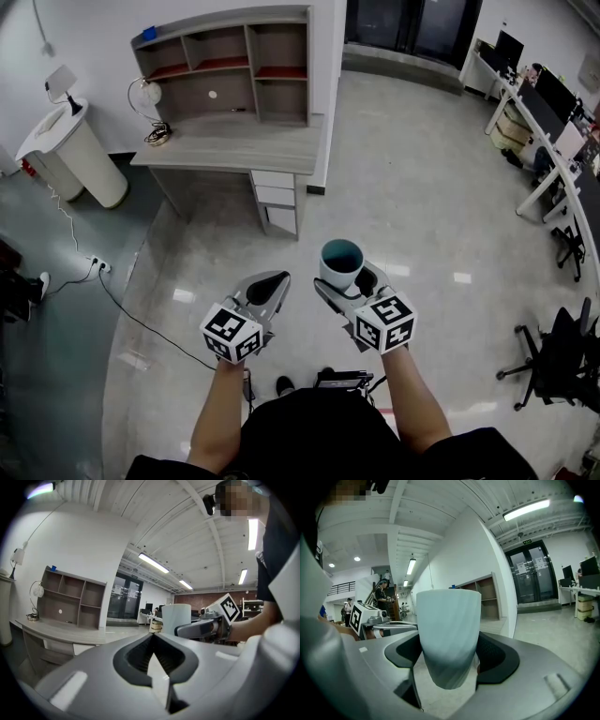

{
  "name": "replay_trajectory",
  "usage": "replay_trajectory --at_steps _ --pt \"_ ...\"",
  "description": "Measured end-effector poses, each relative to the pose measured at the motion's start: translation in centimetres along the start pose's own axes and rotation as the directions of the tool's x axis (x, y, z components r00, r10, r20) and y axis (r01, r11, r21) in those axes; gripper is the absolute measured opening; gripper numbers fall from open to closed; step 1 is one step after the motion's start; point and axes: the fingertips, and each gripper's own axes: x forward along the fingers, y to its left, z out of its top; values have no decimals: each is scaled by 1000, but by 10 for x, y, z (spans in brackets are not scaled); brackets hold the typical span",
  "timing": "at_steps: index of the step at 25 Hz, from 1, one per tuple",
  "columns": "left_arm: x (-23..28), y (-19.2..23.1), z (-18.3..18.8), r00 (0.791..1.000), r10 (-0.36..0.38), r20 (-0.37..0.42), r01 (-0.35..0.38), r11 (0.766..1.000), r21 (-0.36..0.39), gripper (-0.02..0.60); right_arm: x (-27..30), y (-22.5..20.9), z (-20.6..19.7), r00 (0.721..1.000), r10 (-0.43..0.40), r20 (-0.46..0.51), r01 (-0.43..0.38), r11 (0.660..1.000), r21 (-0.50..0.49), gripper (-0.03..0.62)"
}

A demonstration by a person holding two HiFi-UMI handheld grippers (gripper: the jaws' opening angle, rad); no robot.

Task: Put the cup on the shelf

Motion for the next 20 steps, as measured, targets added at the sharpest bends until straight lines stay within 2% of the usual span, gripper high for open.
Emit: replay_trajectory --at_steps 4,14,20 --pt "1 -5 -6 999 -18 -27 19 1000 23 0 -1 -2 0 1000 7 6 -7 1000 29 365" --pt "3 3 -6 998 57 -18 -57 998 0 0 -6 -9 -2 1000 19 8 -20 999 41 365" --pt "13 0 -4 997 73 -10 -73 997 -10 0 -12 -20 -2 1000 28 6 -28 999 43 365"
